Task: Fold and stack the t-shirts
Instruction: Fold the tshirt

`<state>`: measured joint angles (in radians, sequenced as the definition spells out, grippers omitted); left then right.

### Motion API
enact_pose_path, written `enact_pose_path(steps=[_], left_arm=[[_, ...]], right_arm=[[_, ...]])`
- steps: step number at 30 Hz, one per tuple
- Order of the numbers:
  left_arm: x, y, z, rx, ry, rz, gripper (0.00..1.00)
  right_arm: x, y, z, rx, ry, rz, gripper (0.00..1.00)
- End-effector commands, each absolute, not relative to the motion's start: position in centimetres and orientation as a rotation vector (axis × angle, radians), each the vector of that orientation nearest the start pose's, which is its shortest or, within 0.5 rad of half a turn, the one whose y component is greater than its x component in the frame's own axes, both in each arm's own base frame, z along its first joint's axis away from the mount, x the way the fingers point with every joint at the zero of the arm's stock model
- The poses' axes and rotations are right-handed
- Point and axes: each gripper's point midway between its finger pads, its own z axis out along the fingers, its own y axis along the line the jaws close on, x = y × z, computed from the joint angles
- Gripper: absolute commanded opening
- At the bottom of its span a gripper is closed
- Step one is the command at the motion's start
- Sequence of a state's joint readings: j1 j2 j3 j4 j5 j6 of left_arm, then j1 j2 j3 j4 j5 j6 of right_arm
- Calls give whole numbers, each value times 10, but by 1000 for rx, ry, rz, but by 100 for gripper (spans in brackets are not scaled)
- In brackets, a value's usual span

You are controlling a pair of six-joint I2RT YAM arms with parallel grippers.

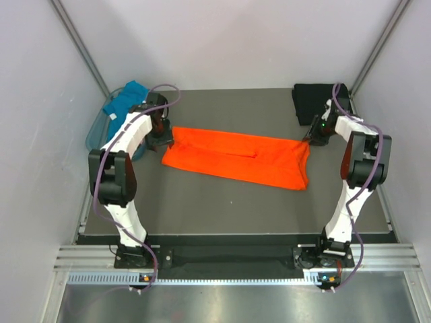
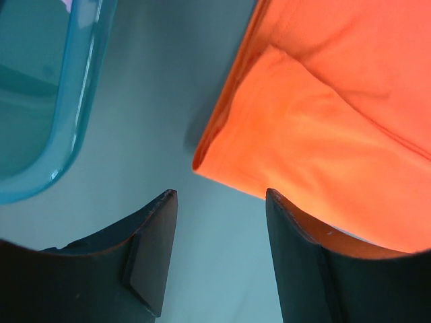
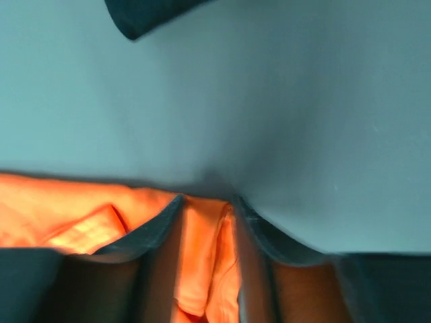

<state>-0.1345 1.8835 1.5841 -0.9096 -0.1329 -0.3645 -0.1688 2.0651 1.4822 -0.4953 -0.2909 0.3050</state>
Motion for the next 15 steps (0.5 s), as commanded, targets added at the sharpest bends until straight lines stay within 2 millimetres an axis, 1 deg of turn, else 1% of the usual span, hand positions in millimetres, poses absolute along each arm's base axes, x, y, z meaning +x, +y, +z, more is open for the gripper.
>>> enact_pose_path(steps=[1,2,3,5,6,8,10,11,13,15], left_arm=[[385,-51,119,-364,2731,-8,60],[383,-52,120,-366,2729,-18,60],[380,-52,121,-365,2730,-25,60],[374,-51,121,-361,2731,-26,60],[372,-50,121,-366,2730,-17,60],[367,-44,119,-376,2728,16,61],[362,-40,115,-379,2733,24,64],[362,-35,115,-393,2730,28,64],[364,-28,112,-427,2732,21,64],[367,-29,107,-451,2732,-20,63]], right_arm=[[475,-16,26,469,2583,472,31],[475,-12,25,468,2586,484,28],[476,-9,26,455,2580,491,28],[473,-1,25,434,2585,488,28],[475,0,29,426,2569,476,28],[470,2,24,439,2577,474,28],[468,-1,22,457,2587,448,29],[467,-2,21,463,2593,436,33],[467,-6,22,448,2604,406,36],[466,-9,22,443,2617,385,36]])
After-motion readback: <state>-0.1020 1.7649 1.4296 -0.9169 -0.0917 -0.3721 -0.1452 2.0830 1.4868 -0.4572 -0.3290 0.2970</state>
